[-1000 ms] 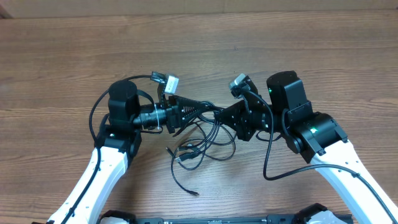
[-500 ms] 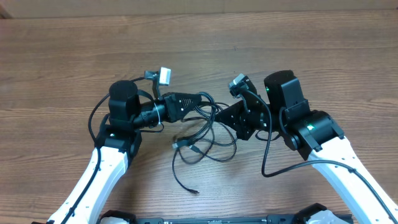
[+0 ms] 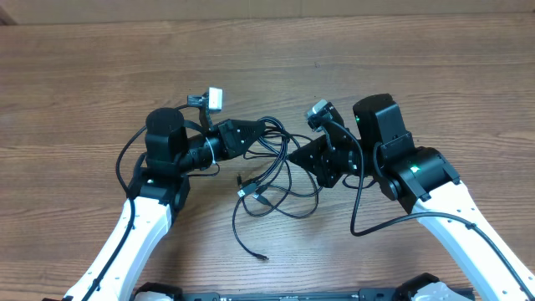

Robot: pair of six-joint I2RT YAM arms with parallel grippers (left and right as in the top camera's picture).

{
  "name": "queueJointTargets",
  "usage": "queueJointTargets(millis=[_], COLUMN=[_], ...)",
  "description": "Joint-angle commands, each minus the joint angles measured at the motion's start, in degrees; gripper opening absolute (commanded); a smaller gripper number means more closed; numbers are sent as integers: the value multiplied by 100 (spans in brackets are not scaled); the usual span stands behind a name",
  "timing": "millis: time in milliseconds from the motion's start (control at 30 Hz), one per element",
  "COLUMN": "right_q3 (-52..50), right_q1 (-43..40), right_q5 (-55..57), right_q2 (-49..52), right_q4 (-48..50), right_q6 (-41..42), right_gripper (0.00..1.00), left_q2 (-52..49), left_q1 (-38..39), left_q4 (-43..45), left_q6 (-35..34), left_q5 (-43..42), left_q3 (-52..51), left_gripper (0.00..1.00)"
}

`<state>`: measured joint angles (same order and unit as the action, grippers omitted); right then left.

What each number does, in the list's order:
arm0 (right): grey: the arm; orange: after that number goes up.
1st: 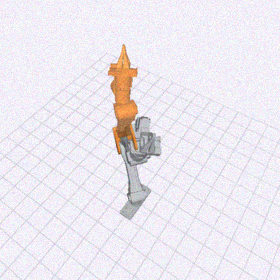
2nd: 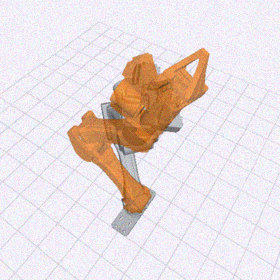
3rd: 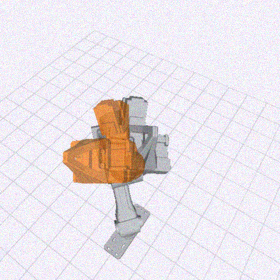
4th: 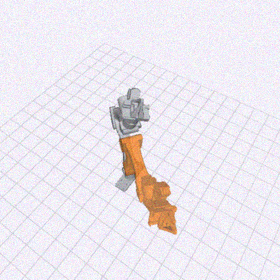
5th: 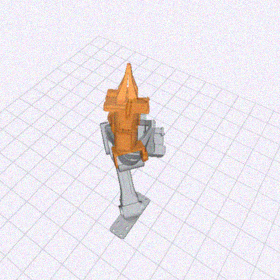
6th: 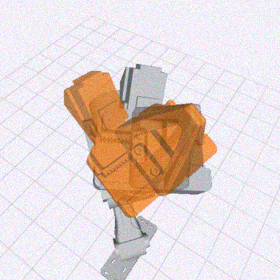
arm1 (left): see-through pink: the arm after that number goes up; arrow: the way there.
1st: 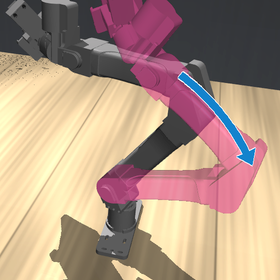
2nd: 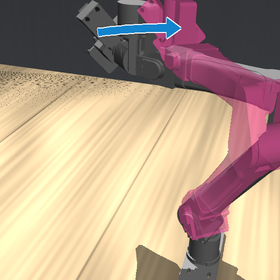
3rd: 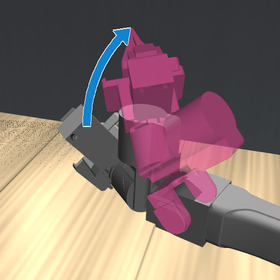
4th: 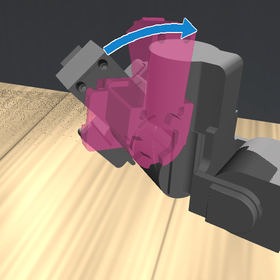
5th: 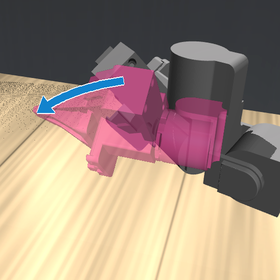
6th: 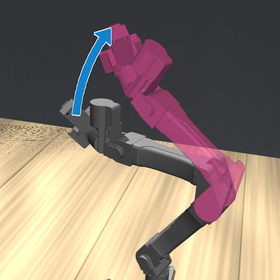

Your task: Untangle cables

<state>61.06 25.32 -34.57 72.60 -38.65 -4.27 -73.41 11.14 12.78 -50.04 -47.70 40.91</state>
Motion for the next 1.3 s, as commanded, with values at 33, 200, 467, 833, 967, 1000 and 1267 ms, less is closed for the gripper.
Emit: queueJointTargets(millis=[33,200,467,833,967,1000,1267], right_q3=[116,116,116,116,116,116,116], right_q1=[7,7,7,7,11,11,11], right_q5=[-63,-61,-63,-63,-66,-66,-66], right_q2=[-50,-50,-50,-50,-50,-50,-50], right_q4=[-90,-81,-50,-44,-20,-4,-2], right_q6=[-44,-44,-44,-46,-44,-44,-44], right_gripper=[20,44,55,52,46,41,24], left_q2=[0,0,0,0,0,0,0], left_q1=[-210,-210,-210,-197,-57,-15,223], left_q4=[-74,-345,-612,-614,-601,-586,-413], left_q6=[396,1379,2175,2304,2304,2302,1805], left_q5=[341,-170,-831,-1239,-1226,-1217,-822], left_q3=[39,39,39,39,39,39,39], left_gripper=[4,4,4,4,4,4,5])
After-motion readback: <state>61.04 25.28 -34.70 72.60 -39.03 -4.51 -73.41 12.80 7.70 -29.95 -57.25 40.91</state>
